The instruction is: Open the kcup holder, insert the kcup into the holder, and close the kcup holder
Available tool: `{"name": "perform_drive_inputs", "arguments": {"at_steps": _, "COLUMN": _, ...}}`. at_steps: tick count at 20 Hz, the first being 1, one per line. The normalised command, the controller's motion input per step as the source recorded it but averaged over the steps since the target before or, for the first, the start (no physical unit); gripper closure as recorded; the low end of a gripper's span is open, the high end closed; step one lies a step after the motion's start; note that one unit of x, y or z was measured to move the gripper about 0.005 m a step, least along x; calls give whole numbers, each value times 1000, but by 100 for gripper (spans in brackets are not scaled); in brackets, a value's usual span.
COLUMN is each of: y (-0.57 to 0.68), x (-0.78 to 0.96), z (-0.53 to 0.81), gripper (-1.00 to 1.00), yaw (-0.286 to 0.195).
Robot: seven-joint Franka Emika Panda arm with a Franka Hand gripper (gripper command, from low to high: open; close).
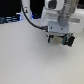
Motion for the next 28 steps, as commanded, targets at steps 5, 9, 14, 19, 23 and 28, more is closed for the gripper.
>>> {"name": "perform_drive_inputs", "arguments": {"at_steps": 5, "y": 549, "x": -117, "z": 36, "gripper": -100, "yaw": 112}}
{"name": "perform_drive_inputs", "arguments": {"at_steps": 9, "y": 564, "x": -336, "z": 14, "gripper": -100, "yaw": 100}}
{"name": "perform_drive_inputs", "arguments": {"at_steps": 14, "y": 647, "x": -428, "z": 33, "gripper": -100, "yaw": 68}}
{"name": "perform_drive_inputs", "arguments": {"at_steps": 19, "y": 641, "x": -553, "z": 55, "gripper": -100, "yaw": 51}}
{"name": "perform_drive_inputs", "arguments": {"at_steps": 23, "y": 631, "x": -736, "z": 35, "gripper": -100, "yaw": 29}}
{"name": "perform_drive_inputs", "arguments": {"at_steps": 28, "y": 580, "x": -941, "z": 8, "gripper": -100, "yaw": 6}}
